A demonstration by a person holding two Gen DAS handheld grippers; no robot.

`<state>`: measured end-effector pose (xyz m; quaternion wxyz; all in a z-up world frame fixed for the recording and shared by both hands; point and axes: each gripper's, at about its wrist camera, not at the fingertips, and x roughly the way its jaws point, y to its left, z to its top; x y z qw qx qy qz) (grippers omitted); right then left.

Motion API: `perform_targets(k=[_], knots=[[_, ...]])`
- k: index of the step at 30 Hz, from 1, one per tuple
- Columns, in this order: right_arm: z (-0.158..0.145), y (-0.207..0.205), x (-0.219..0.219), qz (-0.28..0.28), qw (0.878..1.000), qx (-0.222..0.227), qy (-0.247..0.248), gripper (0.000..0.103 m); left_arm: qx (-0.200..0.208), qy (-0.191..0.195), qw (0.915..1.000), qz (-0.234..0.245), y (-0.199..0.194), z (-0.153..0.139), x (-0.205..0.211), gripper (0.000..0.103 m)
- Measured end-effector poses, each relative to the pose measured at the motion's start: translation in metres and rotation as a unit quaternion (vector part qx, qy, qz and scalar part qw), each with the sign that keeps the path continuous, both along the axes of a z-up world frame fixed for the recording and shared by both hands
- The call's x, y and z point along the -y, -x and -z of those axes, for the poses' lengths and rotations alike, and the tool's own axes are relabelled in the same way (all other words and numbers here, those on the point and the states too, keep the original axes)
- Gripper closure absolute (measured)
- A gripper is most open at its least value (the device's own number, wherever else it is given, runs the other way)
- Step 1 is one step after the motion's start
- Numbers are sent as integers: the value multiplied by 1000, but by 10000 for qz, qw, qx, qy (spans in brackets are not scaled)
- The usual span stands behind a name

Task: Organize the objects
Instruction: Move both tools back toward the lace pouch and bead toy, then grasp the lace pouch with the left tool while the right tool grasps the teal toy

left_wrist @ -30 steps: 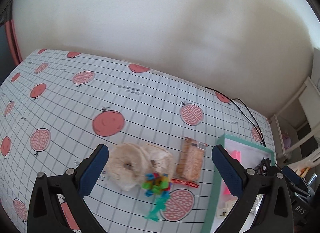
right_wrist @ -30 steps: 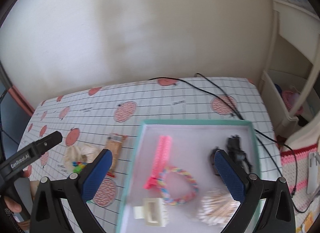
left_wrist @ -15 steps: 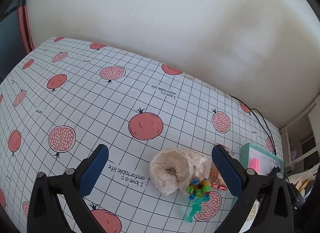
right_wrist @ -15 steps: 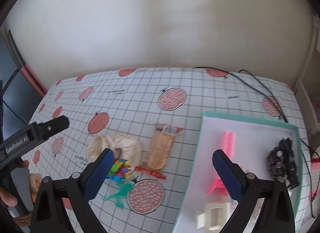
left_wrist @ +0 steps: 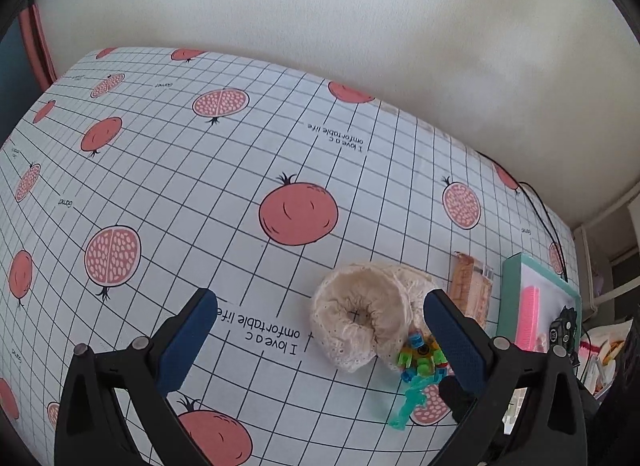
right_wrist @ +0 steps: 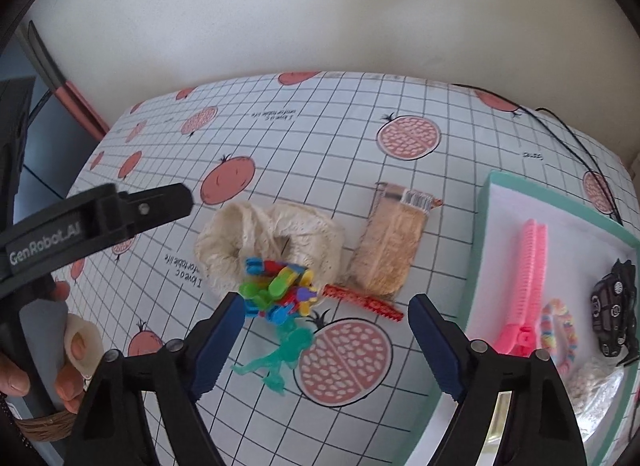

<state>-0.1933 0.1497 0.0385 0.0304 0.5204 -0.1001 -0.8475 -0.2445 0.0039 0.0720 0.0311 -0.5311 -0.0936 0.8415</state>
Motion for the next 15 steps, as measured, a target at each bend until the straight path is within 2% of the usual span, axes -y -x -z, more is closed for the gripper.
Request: perform_targets(k=[3,10,15], knots=[[7,0,5,-78,9999,95,39,20,98,10,10000,4,1,7,-1,0],[19,0,10,-184,9995,268,26,39,253,-60,9997,-36,0,18,-2,1],[25,0,11,-222,9992,306,105,54,370,-101,9993,-21,1,27,-5,14]])
